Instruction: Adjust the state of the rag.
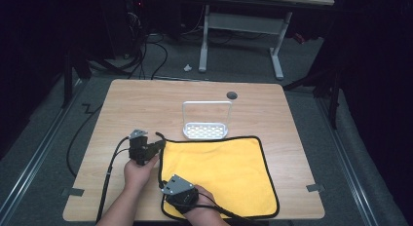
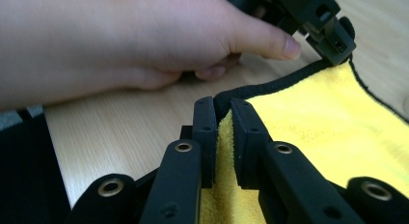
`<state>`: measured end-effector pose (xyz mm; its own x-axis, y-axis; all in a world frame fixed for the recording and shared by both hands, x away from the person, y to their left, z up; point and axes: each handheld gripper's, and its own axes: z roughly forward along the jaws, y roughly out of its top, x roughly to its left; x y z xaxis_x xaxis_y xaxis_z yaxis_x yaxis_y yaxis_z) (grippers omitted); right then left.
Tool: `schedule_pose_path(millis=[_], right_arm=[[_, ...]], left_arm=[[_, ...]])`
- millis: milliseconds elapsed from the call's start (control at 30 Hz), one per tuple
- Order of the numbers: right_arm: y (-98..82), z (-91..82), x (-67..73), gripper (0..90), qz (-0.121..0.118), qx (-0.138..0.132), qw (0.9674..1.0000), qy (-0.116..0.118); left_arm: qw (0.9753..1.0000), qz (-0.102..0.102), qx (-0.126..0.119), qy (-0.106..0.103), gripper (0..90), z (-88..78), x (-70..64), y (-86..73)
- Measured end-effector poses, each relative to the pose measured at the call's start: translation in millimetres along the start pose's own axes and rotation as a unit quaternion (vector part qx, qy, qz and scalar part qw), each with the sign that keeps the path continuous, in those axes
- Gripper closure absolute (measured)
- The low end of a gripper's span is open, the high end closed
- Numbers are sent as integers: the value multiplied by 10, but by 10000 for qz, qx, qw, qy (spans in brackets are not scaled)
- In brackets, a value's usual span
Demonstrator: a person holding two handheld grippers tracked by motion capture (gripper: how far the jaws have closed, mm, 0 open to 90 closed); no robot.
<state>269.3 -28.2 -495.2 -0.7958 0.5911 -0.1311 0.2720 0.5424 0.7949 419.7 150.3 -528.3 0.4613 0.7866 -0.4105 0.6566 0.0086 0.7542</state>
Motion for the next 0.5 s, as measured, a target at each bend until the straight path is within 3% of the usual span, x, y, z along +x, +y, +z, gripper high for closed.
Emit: schedule_pose_path(millis=[233,367,500], right_arm=[[122,28,76,821,9,-182,9998,15],[205,116,152,821,8,-241,9996,116],[346,226,293,821,-102,-304,9991,260]], left_arm=[[9998,-106,-178,65,871,-134,56,38],[9994,-193,-229,173,871,-285,184,32],[9985,-236,-319,370,872,-548,355,39]])
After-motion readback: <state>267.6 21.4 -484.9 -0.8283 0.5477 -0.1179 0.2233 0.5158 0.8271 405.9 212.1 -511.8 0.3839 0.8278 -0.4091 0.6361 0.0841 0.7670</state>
